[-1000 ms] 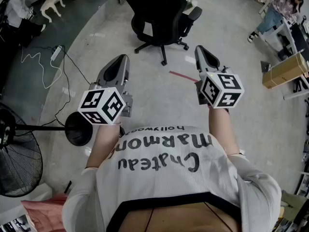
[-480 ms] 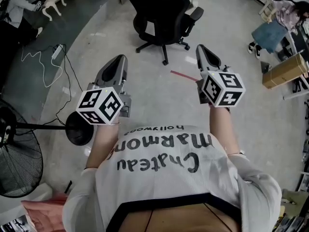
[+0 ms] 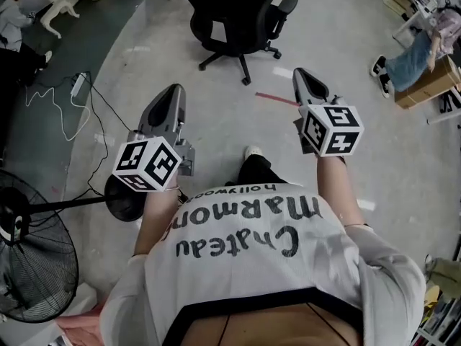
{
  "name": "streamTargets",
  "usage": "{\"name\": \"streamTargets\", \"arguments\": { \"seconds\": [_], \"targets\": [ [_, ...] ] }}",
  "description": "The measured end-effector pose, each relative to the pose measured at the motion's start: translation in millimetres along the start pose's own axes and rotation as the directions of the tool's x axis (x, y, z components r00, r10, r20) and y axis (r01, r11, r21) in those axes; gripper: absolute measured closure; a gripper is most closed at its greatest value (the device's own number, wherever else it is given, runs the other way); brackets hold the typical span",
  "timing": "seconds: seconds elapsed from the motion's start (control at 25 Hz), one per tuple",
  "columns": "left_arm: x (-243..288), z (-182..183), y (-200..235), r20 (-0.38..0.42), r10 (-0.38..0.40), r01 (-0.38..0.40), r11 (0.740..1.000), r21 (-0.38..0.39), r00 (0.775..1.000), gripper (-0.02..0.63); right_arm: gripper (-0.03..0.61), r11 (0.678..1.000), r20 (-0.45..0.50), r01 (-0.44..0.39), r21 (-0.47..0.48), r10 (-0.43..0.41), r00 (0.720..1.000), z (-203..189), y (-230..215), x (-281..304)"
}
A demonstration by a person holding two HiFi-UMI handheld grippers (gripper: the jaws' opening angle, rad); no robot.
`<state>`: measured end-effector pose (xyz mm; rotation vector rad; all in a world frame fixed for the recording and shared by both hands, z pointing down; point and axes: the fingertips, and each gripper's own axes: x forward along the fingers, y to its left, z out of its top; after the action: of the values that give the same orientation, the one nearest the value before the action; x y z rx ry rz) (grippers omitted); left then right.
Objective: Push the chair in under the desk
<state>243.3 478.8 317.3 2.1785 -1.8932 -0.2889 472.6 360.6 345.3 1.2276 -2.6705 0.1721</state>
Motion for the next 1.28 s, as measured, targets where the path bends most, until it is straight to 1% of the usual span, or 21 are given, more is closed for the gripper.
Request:
{"name": "streamTargets", "arguments": {
  "seconds": [0.12,0.24,0.44,0.64,0.8,0.92,1.04,1.16,1.28],
  "targets": [
    [11,2,21,0.009,0.038,-0.038,0.999,-0.011,0.999,0.594,0.566,0.999,-0.005,-0.009,0.041,0.009,1.0,-2,-5,21],
    [33,5,36,0.009,0.049,-0.049,0.998,-0.047,0.999,0.594,0.566,0.999,-0.013,-0.018,0.039,0.018,1.0,2,-13,46],
    [81,17,62,0.012,0.081,-0.081,0.995,-0.056,0.997,0.594,0.566,0.999,-0.015,-0.038,0.035,0.038,0.999,13,-32,97],
    [141,39,82,0.031,0.107,-0.105,0.993,-0.05,0.994,0.594,0.566,0.998,0.004,-0.068,0.014,0.067,0.998,45,-62,159],
    [187,62,89,0.06,0.093,-0.093,0.996,-0.017,0.994,0.594,0.566,0.996,0.046,-0.091,-0.004,0.091,0.995,81,-88,207],
    [214,78,93,0.097,0.087,-0.086,0.996,-0.012,0.991,0.594,0.566,0.993,0.086,-0.113,-0.027,0.115,0.99,107,-102,235],
    [233,85,97,0.119,0.106,-0.106,0.994,-0.005,0.987,0.594,0.566,0.991,0.107,-0.133,-0.034,0.136,0.985,119,-114,255],
    [242,79,107,0.099,0.159,-0.161,0.987,0.011,0.982,0.593,0.566,0.988,0.1,-0.154,-0.021,0.155,0.983,118,-122,275],
    [247,69,119,0.064,0.199,-0.199,0.98,-0.004,0.978,0.594,0.566,0.985,0.106,-0.173,-0.006,0.173,0.979,123,-128,289]
  ]
}}
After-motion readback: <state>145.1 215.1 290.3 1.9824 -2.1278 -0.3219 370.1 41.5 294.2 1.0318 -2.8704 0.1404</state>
